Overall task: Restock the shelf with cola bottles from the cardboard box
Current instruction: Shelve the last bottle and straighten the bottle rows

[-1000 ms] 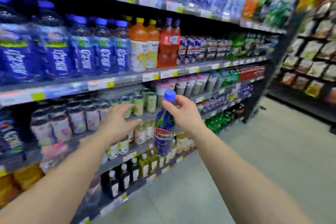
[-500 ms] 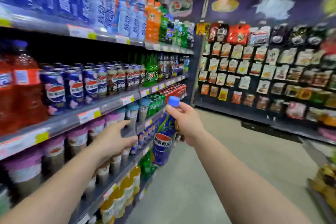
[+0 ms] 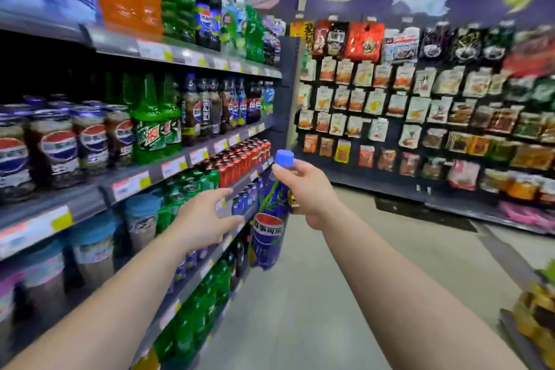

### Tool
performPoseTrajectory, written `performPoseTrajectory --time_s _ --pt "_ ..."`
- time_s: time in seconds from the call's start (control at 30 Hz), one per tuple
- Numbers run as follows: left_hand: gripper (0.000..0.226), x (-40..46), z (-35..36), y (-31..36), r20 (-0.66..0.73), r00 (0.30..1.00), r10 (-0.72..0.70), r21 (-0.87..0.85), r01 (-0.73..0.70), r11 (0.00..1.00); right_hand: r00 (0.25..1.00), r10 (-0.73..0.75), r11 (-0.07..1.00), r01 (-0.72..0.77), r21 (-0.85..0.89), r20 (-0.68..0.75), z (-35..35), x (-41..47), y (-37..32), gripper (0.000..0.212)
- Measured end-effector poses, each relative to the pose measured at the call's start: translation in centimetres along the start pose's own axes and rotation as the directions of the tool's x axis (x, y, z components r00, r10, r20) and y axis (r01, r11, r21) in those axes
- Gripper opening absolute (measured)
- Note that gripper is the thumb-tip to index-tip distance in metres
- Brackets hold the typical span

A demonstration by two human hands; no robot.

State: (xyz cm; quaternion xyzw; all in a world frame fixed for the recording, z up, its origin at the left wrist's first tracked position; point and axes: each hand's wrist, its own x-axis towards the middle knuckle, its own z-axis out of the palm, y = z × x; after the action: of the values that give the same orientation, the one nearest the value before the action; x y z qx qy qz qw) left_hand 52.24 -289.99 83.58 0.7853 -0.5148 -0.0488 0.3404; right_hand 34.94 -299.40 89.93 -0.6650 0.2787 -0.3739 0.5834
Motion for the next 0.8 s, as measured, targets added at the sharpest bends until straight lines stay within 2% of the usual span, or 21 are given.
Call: performPoseTrajectory --time_s 0.07,0.13,0.33,0.47,0.6,0.7,0.8 --pt "0.069 5.1 1.4 0.1 -0.018 0.999 -0.032 -0.016 0.032 0.999 0.999 0.004 1.0 -0.003 -0.03 0.034 -1.6 5.9 0.5 0.02" --pt "0.068 10.0 2.1 0.0 -0.078 0.995 -0.059 -0.028 0.057 0.998 0.997 -0.011 0.997 0.016 -0.071 0.072 -2.7 11.6 0.6 0.025" --pt "0.066 22.2 4.2 -2.4 -0.136 0.983 -0.123 -0.012 0.122 0.992 0.987 0.0 1.0 0.003 -0.016 0.161 -3.8 26.4 2.6 0.019" --pt "0.063 30.5 6.1 -4.5 -0.175 0.977 -0.126 -0.026 0.123 0.992 0.976 -0.001 0.999 0.012 -0.048 0.219 -3.8 36.3 4.3 0.02" --pt "0.051 39.7 7.4 -6.4 -0.183 0.978 -0.1 -0.044 0.093 0.995 0.971 -0.036 0.997 0.049 -0.051 0.238 -3.4 45.7 5.3 0.018" --pt "0.065 46.9 7.6 -7.1 -0.16 0.986 -0.054 -0.025 0.05 0.998 0.973 -0.061 0.997 0.067 -0.023 0.221 -3.7 52.5 5.2 0.011" --pt "0.065 53.6 8.1 -7.2 -0.153 0.988 0.009 -0.017 -0.011 1.0 0.975 -0.109 0.993 0.113 -0.011 0.194 -4.4 59.1 5.2 0.011"
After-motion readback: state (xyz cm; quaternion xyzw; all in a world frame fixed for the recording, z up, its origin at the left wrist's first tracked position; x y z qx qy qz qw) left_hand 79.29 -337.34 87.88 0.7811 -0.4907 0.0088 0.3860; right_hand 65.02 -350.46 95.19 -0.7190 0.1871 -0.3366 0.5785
